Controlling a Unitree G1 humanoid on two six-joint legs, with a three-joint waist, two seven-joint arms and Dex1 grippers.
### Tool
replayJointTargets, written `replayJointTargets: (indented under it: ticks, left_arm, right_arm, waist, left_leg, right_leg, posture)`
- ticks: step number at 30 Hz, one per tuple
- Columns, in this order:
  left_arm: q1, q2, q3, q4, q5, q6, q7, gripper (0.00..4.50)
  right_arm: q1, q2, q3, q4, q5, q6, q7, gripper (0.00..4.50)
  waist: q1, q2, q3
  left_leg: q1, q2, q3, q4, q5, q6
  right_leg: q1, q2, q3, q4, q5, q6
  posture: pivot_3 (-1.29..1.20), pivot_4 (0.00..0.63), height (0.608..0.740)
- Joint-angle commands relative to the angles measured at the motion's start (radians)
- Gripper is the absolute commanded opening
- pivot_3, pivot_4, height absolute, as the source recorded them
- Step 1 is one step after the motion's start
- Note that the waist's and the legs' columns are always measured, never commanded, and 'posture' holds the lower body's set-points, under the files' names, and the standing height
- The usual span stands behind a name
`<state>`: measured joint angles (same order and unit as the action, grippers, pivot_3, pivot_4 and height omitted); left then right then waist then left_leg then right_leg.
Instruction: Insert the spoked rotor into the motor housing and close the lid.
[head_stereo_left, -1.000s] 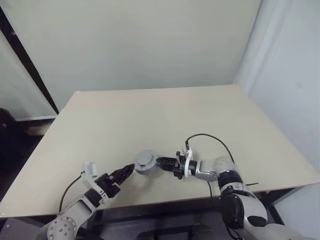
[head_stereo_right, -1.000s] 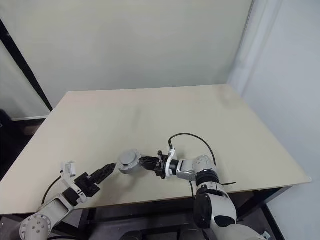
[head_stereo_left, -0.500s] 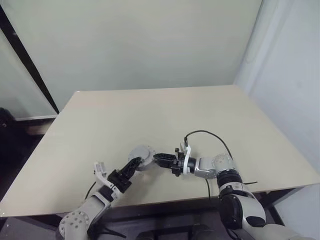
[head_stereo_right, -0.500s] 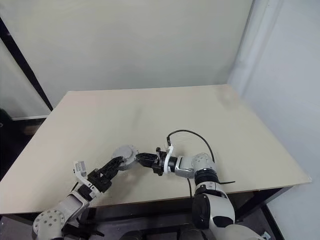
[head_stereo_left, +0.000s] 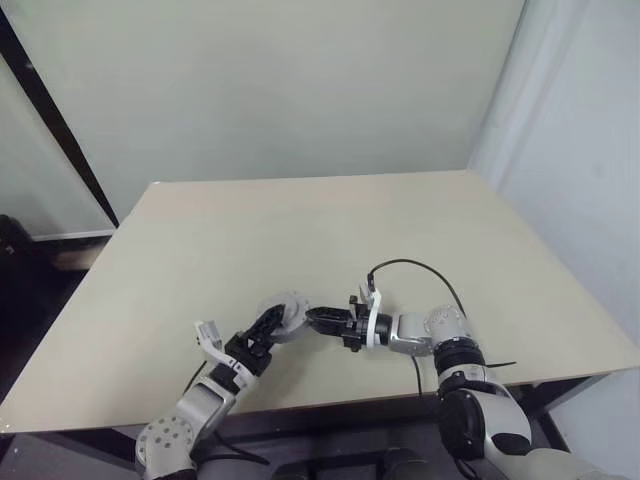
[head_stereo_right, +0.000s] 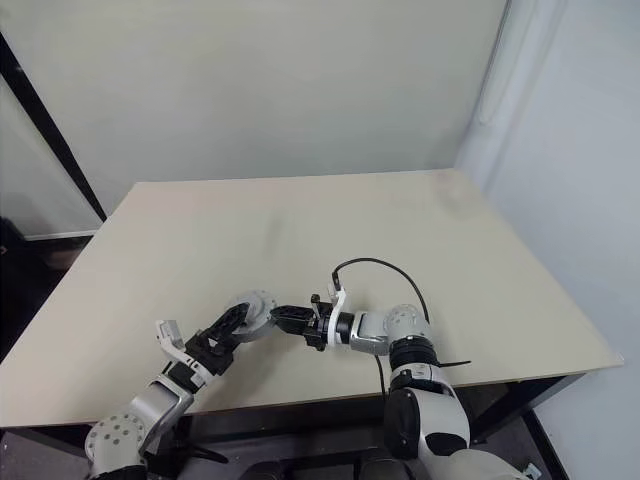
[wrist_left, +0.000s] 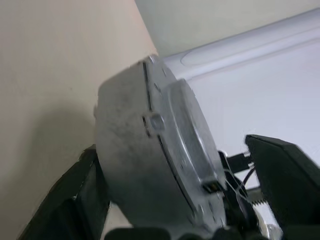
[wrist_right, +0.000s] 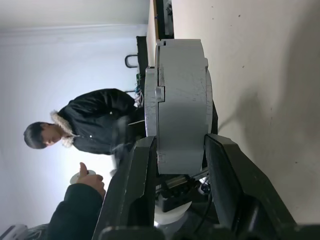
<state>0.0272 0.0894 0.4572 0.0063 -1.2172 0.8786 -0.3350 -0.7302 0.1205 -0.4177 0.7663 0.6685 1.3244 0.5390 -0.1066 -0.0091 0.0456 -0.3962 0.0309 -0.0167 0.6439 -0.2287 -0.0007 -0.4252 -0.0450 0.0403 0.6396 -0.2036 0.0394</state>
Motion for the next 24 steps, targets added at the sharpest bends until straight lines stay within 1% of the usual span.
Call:
replayJointTargets:
  ticks: [1, 2, 4, 9, 12, 14, 16, 19, 21, 24]
  left_arm:
    - [-0.036, -0.019, 0.027, -0.003, -0.061, -0.025, -0.001, 2.85]
    - [-0.039, -0.026, 0.032, -0.001, -0.072, -0.030, 0.004, 2.49]
    - [-0.041, -0.033, 0.033, -0.004, -0.080, -0.034, 0.013, 2.17]
    - [-0.030, -0.052, 0.016, -0.046, -0.094, -0.041, 0.051, 2.10]
    - [-0.028, -0.064, 0.010, -0.068, -0.101, -0.053, 0.074, 2.07]
    - [-0.029, -0.074, 0.005, -0.083, -0.105, -0.062, 0.092, 2.06]
    - [-0.029, -0.079, -0.001, -0.094, -0.110, -0.068, 0.106, 1.98]
    - [-0.026, -0.092, -0.011, -0.117, -0.115, -0.083, 0.126, 1.98]
    - [-0.023, -0.098, -0.018, -0.129, -0.108, -0.098, 0.132, 1.98]
    - [-0.023, -0.101, -0.025, -0.144, -0.084, -0.131, 0.130, 1.98]
  right_arm:
    - [-0.006, 0.006, 0.002, -0.054, 0.048, 0.010, 0.025, 1.21]
    - [-0.003, 0.007, 0.004, -0.059, 0.048, 0.012, 0.026, 1.21]
    - [0.009, 0.008, 0.027, -0.082, 0.041, 0.006, 0.039, 1.21]
    - [0.043, 0.010, 0.086, -0.136, 0.019, -0.030, 0.053, 1.21]
    - [0.053, 0.013, 0.089, -0.141, 0.011, -0.054, 0.031, 1.21]
    - [0.057, 0.010, 0.097, -0.145, 0.009, -0.056, 0.034, 1.94]
    - [0.060, 0.007, 0.101, -0.149, 0.018, -0.051, 0.038, 2.57]
    - [0.047, 0.016, 0.054, -0.119, 0.022, -0.085, -0.027, 3.67]
    - [0.045, 0.016, 0.043, -0.116, 0.031, -0.091, -0.033, 4.38]
    - [0.064, 0.012, 0.086, -0.167, 0.012, -0.129, -0.009, 4.39]
  waist:
    - [0.000, 0.000, 0.000]
    - [0.000, 0.000, 0.000]
    - [0.000, 0.000, 0.000]
    - [0.000, 0.000, 0.000]
    - [0.000, 0.000, 0.000]
    - [0.000, 0.000, 0.000]
    - [0.000, 0.000, 0.000]
    - [0.001, -0.001, 0.000]
    - [0.002, -0.001, 0.000]
    - [0.003, -0.001, 0.000]
  left_leg:
    - [0.000, 0.000, 0.000, 0.000, 0.000, 0.000]
    - [0.000, 0.000, 0.000, 0.000, 0.000, 0.000]
    - [0.000, 0.000, 0.000, 0.000, 0.000, 0.000]
    - [0.000, 0.000, 0.000, 0.000, 0.000, 0.000]
    - [0.000, 0.000, 0.000, 0.000, 0.000, 0.000]
    - [0.000, 0.000, 0.000, 0.000, 0.000, 0.000]
    - [0.000, 0.000, 0.000, 0.000, 0.000, 0.000]
    - [-0.001, 0.000, 0.000, 0.001, 0.000, 0.000]
    - [-0.001, -0.001, -0.001, 0.001, 0.000, 0.000]
    - [-0.001, -0.001, -0.001, 0.001, 0.000, 0.000]
  right_leg:
    - [0.000, 0.000, 0.000, 0.000, 0.000, 0.000]
    - [0.000, 0.000, 0.000, 0.000, 0.000, 0.000]
    - [0.000, 0.000, 0.000, 0.000, 0.000, 0.000]
    - [0.000, 0.000, 0.000, 0.000, 0.000, 0.000]
    - [0.000, 0.000, 0.000, 0.000, 0.000, 0.000]
    - [0.000, 0.000, 0.000, 0.000, 0.000, 0.000]
    - [0.000, 0.000, 0.000, 0.000, 0.000, 0.000]
    - [0.000, 0.000, 0.001, 0.000, 0.000, 0.000]
    - [0.000, 0.000, 0.001, 0.000, 0.000, 0.000]
    - [0.000, 0.000, 0.001, 0.000, 0.000, 0.000]
  posture:
    - [0.00, 0.000, 0.740]
    - [0.00, 0.000, 0.740]
    - [0.00, 0.000, 0.740]
    - [0.00, 0.000, 0.740]
    - [0.00, 0.000, 0.740]
    - [0.00, 0.000, 0.740]
    - [0.00, 0.000, 0.740]
    - [0.00, 0.000, 0.740]
    - [0.00, 0.000, 0.740]
    - [0.00, 0.000, 0.740]
